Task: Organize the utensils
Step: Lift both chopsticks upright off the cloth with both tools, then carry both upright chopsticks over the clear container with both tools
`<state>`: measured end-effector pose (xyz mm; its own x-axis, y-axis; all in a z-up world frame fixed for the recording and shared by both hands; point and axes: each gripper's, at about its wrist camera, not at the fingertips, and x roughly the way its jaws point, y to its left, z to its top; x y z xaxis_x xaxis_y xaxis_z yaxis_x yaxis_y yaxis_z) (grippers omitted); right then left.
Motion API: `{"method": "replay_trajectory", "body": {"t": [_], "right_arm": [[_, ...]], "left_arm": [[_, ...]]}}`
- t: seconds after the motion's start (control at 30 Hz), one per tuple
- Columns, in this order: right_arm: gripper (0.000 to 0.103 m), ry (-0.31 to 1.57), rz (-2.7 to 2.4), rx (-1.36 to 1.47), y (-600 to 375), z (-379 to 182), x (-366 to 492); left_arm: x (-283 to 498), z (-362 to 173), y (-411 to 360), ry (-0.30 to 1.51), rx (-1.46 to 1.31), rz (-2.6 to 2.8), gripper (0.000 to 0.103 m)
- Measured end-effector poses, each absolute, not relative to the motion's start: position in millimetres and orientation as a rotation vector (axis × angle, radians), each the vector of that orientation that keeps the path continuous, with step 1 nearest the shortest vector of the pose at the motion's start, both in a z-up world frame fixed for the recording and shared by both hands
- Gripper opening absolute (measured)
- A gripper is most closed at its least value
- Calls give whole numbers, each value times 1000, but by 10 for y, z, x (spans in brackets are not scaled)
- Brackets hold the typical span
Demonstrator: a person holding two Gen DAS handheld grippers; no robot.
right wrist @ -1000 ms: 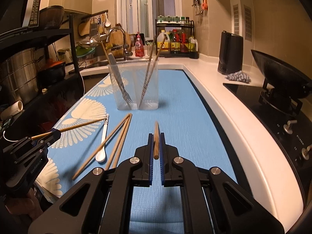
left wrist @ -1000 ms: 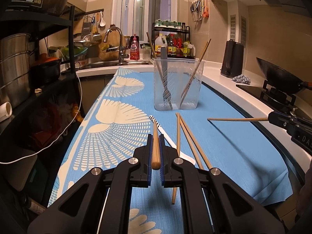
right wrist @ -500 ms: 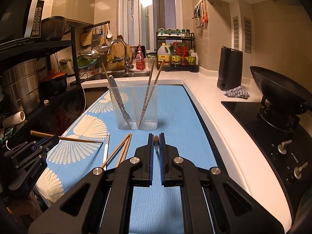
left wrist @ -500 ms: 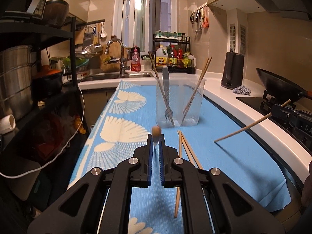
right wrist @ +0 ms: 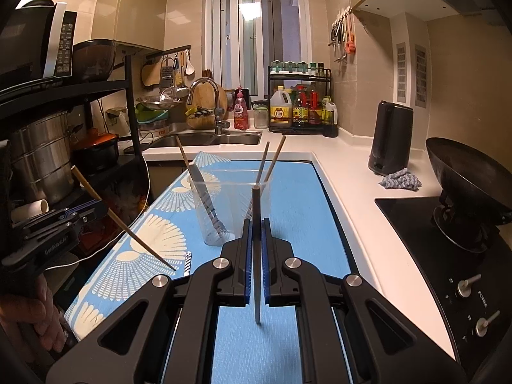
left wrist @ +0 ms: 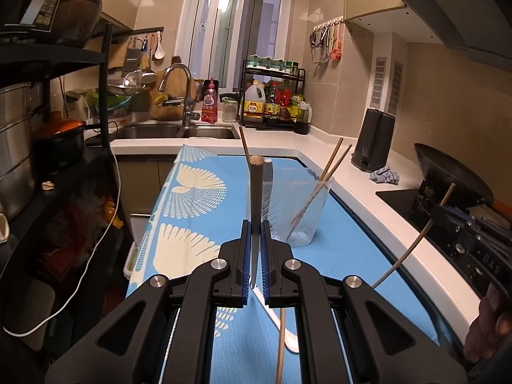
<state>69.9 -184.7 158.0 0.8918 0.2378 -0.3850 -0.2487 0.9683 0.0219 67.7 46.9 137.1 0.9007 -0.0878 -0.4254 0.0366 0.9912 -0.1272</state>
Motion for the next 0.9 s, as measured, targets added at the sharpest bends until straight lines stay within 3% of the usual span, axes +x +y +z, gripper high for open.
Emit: {"method": "replay_trajectory", "body": {"t": [0.9], "right_arm": [[5,365,275,-33,-1775,2127,1059]], "left_arm": [[1214,1710,570,611,-187,-88,6]]}}
